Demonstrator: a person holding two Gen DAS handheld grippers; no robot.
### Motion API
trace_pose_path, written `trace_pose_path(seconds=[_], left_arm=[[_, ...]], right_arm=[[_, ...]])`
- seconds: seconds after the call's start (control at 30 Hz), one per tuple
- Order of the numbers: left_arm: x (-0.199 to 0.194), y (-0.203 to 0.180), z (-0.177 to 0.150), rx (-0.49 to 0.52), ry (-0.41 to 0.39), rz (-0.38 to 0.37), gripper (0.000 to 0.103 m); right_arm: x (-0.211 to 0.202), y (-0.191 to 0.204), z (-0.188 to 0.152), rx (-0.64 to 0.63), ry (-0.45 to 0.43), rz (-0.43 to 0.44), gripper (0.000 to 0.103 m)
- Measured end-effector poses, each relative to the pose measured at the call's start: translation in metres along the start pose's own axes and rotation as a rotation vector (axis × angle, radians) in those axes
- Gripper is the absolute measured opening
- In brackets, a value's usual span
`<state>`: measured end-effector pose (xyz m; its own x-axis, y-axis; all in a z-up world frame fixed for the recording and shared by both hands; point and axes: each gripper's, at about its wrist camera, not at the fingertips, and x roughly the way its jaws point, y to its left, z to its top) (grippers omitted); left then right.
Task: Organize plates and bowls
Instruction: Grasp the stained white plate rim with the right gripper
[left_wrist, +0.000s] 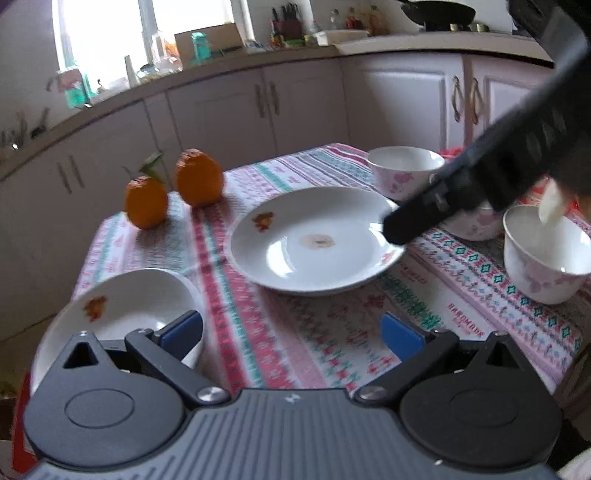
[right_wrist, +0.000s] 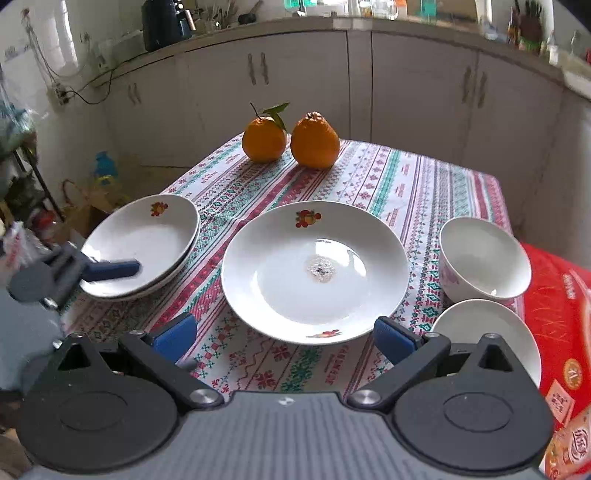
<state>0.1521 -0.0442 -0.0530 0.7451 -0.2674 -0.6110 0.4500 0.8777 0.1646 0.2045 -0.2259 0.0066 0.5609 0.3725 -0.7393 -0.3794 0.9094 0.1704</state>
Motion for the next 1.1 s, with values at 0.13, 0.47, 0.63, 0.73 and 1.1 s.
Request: trace_pose_path(seconds=[0.13, 0.47, 0.63, 0.73, 1.1], left_arm=[[0.019, -0.009, 0.009, -0.009, 0.018, -0.017, 0.102], [0.053, -0.013, 0.013, -0.049, 0.09, -0.022, 0.102], [0.06, -0.013, 0.014, -0.056, 0.1, -0.041, 0.102], [0.062, -0.014, 0.015, -0.046, 0.095, -0.043, 0.102], [0.07, -0.012, 0.019, -0.052, 0.095, -0.061, 0.101]], right_arm=[[0.006, -0.018, 0.02, -0.006, 0.04, 0.059, 0.103], [0.051, -0.052, 0.072, -0.11, 0.175, 0.119, 0.102], [0.082, -0.066, 0.095, -0.108, 0.232, 0.136, 0.099], [0.101, -0.072, 0.104, -0.115, 0.266, 0.136, 0.091], [0.144, -0.092, 0.118, -0.094, 0.322, 0.153, 0.074]])
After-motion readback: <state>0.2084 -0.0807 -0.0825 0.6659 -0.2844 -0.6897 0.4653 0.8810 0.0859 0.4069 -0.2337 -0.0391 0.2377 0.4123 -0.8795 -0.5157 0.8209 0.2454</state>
